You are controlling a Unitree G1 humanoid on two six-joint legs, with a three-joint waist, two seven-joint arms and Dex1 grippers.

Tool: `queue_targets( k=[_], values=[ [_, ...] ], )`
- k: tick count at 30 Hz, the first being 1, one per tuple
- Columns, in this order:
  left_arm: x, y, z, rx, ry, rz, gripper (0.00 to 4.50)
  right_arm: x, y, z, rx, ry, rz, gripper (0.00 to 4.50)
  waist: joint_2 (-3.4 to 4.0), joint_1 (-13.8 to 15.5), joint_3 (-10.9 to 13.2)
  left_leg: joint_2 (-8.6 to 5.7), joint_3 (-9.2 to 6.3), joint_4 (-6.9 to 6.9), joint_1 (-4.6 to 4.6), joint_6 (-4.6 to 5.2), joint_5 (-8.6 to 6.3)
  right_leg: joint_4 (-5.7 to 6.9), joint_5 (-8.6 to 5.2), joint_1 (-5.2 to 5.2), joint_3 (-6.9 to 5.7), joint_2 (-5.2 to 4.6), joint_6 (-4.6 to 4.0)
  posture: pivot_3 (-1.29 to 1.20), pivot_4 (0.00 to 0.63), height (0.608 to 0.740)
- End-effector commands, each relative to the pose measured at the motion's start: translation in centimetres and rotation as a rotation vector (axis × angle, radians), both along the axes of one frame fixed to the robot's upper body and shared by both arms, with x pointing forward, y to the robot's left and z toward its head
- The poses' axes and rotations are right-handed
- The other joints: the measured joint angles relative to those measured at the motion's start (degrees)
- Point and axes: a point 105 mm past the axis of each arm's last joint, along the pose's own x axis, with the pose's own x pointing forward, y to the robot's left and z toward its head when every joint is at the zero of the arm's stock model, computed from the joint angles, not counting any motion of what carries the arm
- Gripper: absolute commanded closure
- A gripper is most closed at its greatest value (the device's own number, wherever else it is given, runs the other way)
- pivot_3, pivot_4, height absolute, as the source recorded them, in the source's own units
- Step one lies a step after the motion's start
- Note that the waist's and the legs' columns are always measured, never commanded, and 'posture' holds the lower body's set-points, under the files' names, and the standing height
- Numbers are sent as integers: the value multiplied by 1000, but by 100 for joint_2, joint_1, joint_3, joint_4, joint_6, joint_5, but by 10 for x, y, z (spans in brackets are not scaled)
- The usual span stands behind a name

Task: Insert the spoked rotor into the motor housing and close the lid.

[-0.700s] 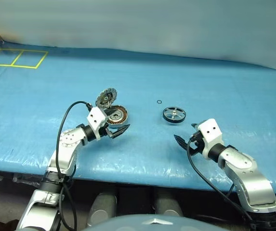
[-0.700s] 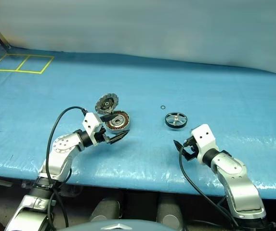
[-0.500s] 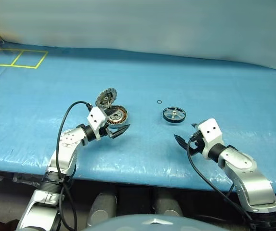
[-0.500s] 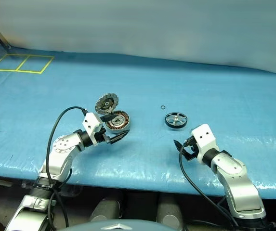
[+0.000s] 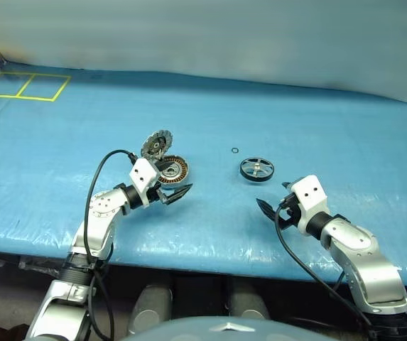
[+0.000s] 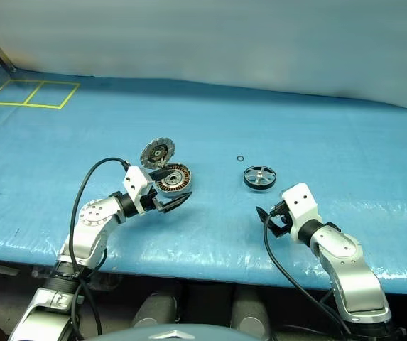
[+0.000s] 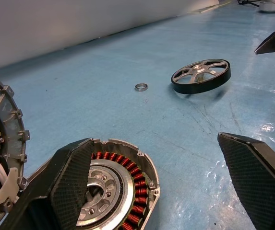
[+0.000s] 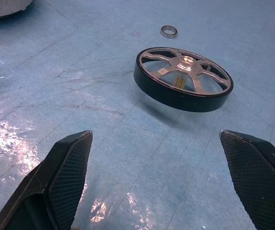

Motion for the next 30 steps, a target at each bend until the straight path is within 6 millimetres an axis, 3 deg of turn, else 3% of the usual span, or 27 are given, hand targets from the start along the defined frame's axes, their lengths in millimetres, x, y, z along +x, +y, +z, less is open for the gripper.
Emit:
queue_targets(
  k=[1, 14, 24, 29, 30],
  values=[
    [0, -3, 10, -6, -43, -12, 0, 2, 2, 11, -1, -50, 10, 21, 0, 0, 0, 0, 0, 0, 0, 0, 0, 0, 0, 0, 0, 0, 0, 0, 150, 740],
    [-1, -4, 7, -4, -28, -17, 0, 1, 2, 10, -3, -45, 12, 21, 0, 0, 0, 0, 0, 0, 0, 0, 0, 0, 0, 0, 0, 0, 0, 0, 150, 740],
    [-2, 7, 12, 40, -24, -5, 0, 4, 18, 9, 2, -31, 81, 21, 1, -10, 1, 0, 0, 0, 0, 0, 0, 1, 0, -1, 0, 0, 0, 0, 150, 740],
    [-16, 0, 30, 247, -83, -121, 0, 19, 28, 10, -10, -37, 139, 21, 0, -35, 8, 1, 2, 1, -1, 0, 0, 1, 0, -3, 0, 1, 0, 0, 150, 740],
    [-22, -3, 34, 361, -121, -191, 0, 23, 29, 15, -1, -50, 154, 21, -4, -29, 10, 1, 3, 0, -1, 0, 0, 0, 0, -3, 0, -1, 0, 0, 150, 740]
  ],
)
